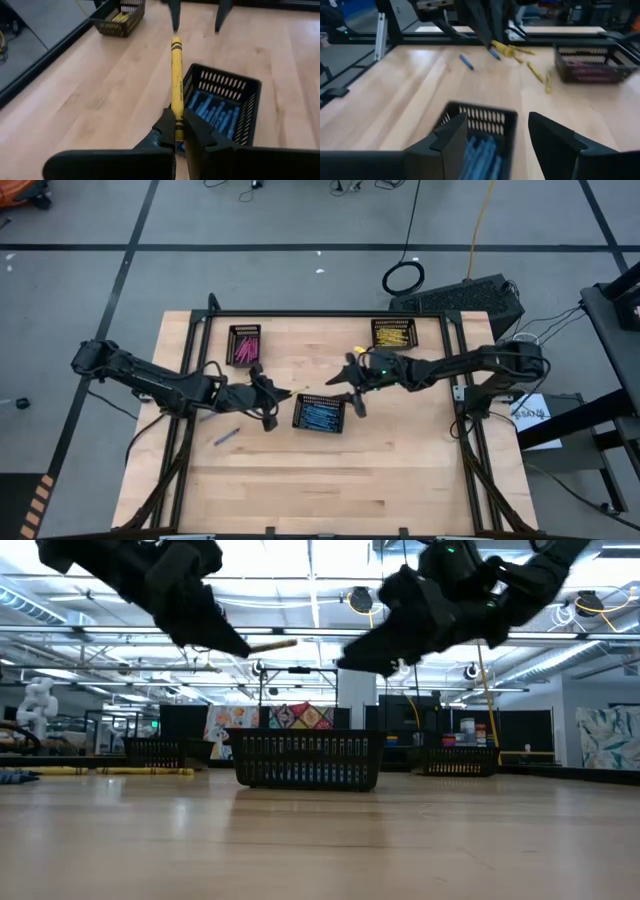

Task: Sort crayons
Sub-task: Put the yellow crayon into the top right black bin

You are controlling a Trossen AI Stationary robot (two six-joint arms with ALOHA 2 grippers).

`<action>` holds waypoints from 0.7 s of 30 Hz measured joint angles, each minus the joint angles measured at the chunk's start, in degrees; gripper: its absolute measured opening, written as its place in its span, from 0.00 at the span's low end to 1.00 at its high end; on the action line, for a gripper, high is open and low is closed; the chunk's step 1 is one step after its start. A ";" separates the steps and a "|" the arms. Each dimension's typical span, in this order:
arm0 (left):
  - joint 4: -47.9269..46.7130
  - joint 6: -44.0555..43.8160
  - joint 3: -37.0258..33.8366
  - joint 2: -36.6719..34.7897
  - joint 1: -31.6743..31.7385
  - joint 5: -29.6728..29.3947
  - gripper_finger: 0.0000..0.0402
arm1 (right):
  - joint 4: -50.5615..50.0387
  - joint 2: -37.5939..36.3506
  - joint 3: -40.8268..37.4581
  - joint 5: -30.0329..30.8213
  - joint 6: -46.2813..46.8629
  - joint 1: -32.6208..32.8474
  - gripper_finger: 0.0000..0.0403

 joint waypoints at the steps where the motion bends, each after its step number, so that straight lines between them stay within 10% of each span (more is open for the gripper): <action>1: 0.00 0.41 0.30 0.00 -0.17 -0.07 0.02 | 0.03 1.14 1.36 0.01 0.02 0.43 0.49; 21: 0.04 0.01 0.43 3.19 -2.09 -2.10 0.02 | -3.79 15.65 20.07 -8.87 6.29 1.07 0.33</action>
